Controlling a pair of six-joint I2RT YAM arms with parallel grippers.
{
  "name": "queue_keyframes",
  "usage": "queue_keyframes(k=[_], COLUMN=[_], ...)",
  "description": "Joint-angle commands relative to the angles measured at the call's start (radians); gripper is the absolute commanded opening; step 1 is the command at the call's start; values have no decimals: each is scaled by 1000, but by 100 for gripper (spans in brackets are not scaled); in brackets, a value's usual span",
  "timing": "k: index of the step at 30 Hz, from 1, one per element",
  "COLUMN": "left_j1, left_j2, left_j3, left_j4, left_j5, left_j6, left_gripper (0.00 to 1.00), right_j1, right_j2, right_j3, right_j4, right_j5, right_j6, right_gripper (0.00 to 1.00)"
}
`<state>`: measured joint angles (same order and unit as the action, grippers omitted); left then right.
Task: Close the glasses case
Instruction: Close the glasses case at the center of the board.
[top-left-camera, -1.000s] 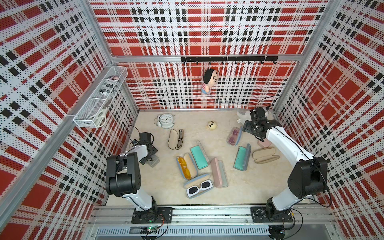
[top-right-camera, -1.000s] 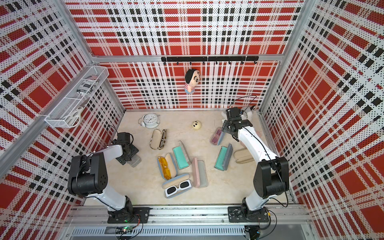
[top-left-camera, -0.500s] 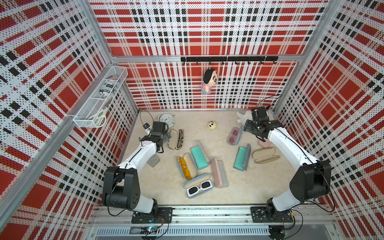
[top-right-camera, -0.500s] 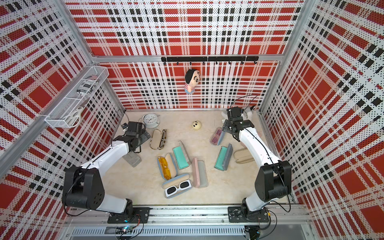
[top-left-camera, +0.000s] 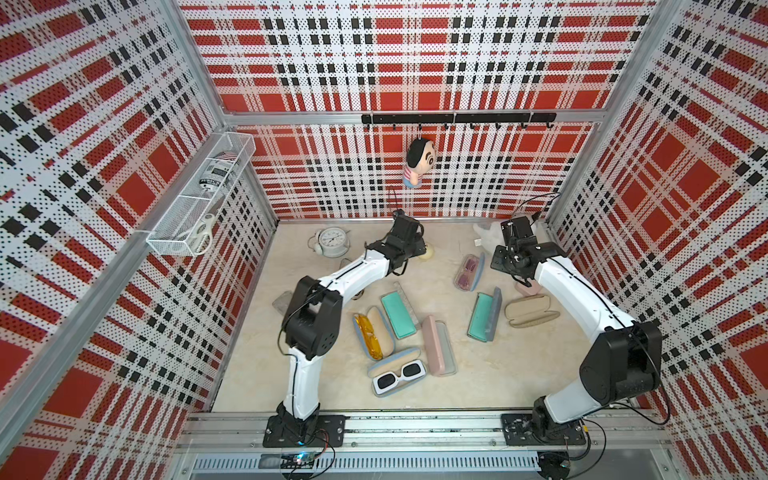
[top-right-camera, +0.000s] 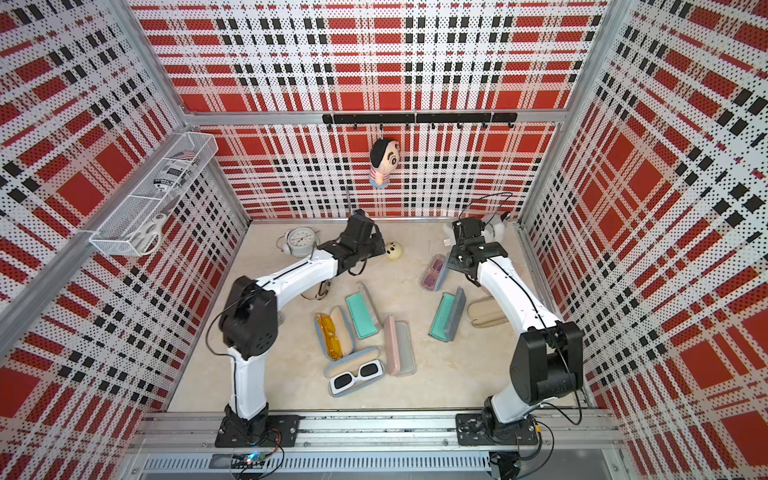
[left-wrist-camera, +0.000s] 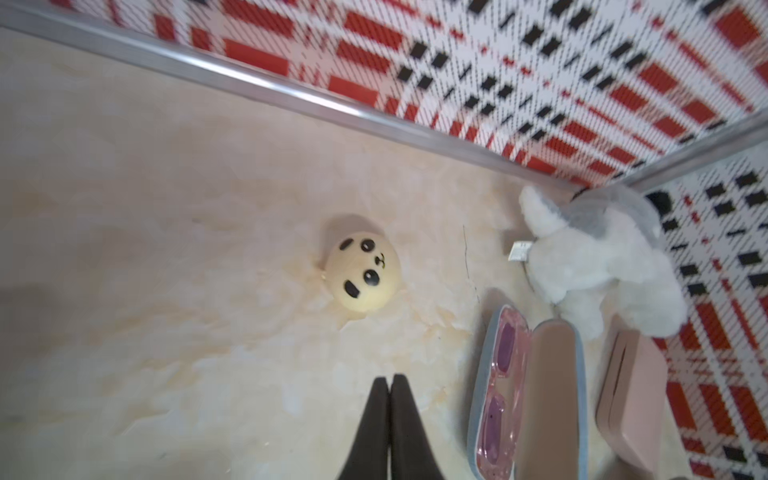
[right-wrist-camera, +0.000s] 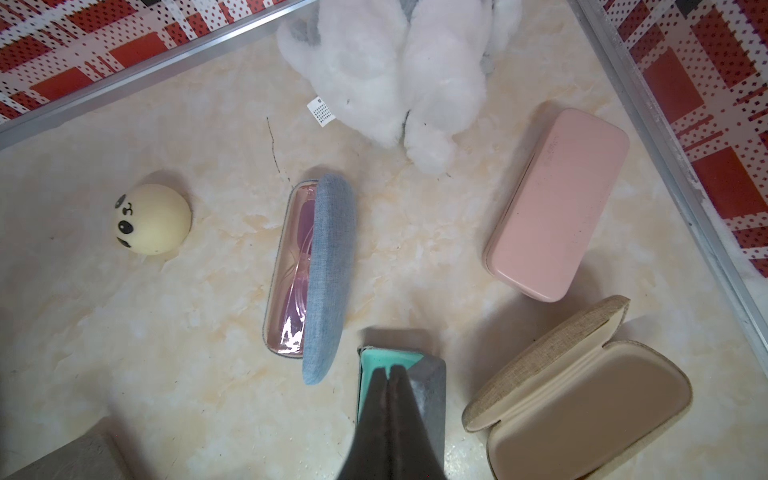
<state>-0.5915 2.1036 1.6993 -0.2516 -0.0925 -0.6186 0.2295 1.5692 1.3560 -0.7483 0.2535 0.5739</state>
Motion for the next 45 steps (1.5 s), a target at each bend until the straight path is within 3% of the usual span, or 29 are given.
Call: queue_keyframes(k=[1, 12, 27, 45], left_j1=[-35, -66, -86, -111], left_j2=[105, 330, 403, 458], left_j3=[95, 267, 341, 393], left_j4=[-2, -6, -20, -44], left_j5=[103, 201, 247, 262], left_j6=[56, 77, 71, 53], left_gripper=[5, 4, 5, 6], right_j1=[8, 14, 13, 13], right_j2=[58, 260, 462, 516], right_j3=[-19, 48, 235, 296], right_j4=[38, 63, 86, 81], right_j5=[-25, -16, -18, -68], right_j6=[7, 17, -47, -72], right_gripper=[3, 5, 9, 12])
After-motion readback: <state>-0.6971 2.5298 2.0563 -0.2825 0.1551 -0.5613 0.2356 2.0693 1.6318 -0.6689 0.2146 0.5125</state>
